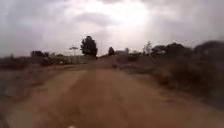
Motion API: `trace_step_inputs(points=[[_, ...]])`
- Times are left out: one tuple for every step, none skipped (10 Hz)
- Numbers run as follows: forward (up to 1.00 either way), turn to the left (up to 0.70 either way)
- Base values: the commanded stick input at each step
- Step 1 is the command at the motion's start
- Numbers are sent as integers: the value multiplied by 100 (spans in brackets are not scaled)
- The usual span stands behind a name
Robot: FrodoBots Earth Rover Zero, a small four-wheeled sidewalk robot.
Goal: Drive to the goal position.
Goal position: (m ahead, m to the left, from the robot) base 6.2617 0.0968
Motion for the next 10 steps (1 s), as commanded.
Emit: trace_step_inputs(points=[[50,0],[50,0],[50,0],[50,0],[50,0],[50,0],[50,0],[50,0],[50,0],[50,0]])
